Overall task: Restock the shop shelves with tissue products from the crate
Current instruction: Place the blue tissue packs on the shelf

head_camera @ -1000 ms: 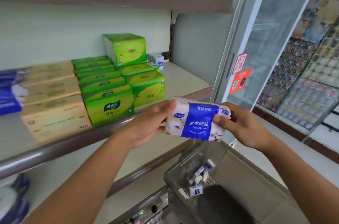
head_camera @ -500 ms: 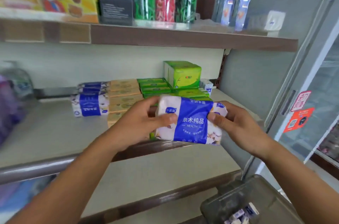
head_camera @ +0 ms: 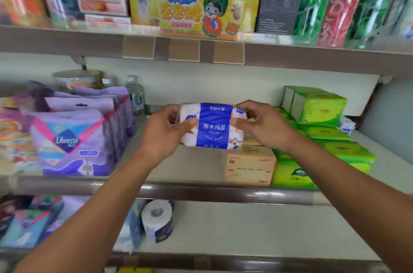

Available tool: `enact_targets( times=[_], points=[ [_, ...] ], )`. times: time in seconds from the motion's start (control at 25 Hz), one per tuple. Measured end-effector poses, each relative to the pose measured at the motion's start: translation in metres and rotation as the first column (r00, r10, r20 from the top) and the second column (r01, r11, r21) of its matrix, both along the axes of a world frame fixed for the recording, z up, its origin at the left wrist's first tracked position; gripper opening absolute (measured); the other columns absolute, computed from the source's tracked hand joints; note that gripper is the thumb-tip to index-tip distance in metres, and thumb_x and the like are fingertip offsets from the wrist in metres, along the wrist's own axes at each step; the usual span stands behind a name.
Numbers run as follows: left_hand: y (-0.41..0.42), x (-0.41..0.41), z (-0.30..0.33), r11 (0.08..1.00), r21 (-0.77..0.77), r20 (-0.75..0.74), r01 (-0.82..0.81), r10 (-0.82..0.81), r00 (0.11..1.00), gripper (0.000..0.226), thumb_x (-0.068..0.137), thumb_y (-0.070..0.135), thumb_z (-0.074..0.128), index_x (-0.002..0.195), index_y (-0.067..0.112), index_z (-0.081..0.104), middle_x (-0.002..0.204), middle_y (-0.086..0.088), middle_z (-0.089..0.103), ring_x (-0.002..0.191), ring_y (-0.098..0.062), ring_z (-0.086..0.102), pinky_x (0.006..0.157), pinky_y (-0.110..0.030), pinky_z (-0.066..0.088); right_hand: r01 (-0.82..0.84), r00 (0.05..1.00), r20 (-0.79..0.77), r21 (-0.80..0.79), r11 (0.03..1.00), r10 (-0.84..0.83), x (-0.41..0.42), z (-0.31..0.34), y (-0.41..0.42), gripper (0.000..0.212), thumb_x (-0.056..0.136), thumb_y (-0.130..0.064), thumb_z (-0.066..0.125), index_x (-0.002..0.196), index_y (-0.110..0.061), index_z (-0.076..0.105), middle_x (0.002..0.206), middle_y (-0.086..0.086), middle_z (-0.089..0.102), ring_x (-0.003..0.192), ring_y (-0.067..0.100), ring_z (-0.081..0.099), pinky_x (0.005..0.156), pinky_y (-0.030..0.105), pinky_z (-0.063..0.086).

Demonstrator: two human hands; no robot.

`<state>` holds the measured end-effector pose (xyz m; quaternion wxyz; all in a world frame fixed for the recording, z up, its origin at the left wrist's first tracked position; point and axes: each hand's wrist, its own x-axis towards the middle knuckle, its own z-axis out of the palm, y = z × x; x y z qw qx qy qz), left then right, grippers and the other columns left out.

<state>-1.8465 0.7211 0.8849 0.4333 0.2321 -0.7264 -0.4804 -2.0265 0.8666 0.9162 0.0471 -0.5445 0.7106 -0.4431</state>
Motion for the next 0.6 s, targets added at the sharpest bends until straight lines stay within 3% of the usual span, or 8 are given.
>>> enact_targets(
  times=[0.16, 0.4, 0.52, 0.6],
  points=[
    [-0.051, 0.007, -0.016, 0.995, 0.042, 0.025, -0.085, 0.084, 0.996, 0.017, 0.084, 0.019, 0.074, 0.096, 0.012, 0.063, 0.08, -0.006, 0.072, 0.068, -0.014, 0.068, 0.065, -0.044, 0.06, 0.014, 0.999, -0.035, 0.11, 0.994, -0.01, 0.009, 0.005, -0.059, 0.013, 0.087, -0.024, 0.07, 0.098, -0.022, 0.063, 0.093, -0.006, 0.069, 0.08, 0.004, 0.065, 0.066, 0.022, 0.048],
    [-0.096, -0.009, -0.035, 0.998, 0.052, 0.125, -0.045, 0.038, 0.991, 0.016, 0.087, 0.016, 0.07, 0.098, 0.009, 0.06, 0.089, -0.005, 0.07, 0.071, -0.01, 0.068, 0.06, -0.029, 0.057, 0.149, 0.956, -0.286, 0.292, 0.945, -0.062, 0.002, -0.003, -0.107, 0.021, 0.084, -0.023, 0.069, 0.104, -0.017, 0.064, 0.095, -0.003, 0.062, 0.085, 0.013, 0.059, 0.057, 0.017, 0.039],
    [-0.109, -0.029, -0.048, 0.997, 0.073, 0.162, -0.01, -0.002, 0.987, 0.024, 0.088, 0.008, 0.067, 0.11, 0.0, 0.058, 0.099, -0.013, 0.067, 0.088, -0.028, 0.067, 0.072, -0.042, 0.058, 0.215, 0.915, -0.399, 0.359, 0.908, -0.059, -0.009, -0.013, -0.12, 0.028, 0.085, -0.026, 0.068, 0.11, -0.014, 0.065, 0.106, 0.002, 0.065, 0.095, 0.018, 0.059, 0.066, 0.022, 0.041],
    [-0.113, -0.04, -0.06, 0.998, 0.066, 0.2, -0.012, -0.001, 0.98, 0.027, 0.088, 0.007, 0.067, 0.113, 0.002, 0.058, 0.1, -0.009, 0.065, 0.087, -0.023, 0.063, 0.075, -0.038, 0.056, 0.263, 0.861, -0.509, 0.418, 0.87, -0.016, -0.017, -0.02, -0.125, 0.033, 0.088, -0.031, 0.065, 0.116, -0.013, 0.064, 0.116, 0.008, 0.063, 0.104, 0.022, 0.055, 0.078, 0.027, 0.044]
  ],
)
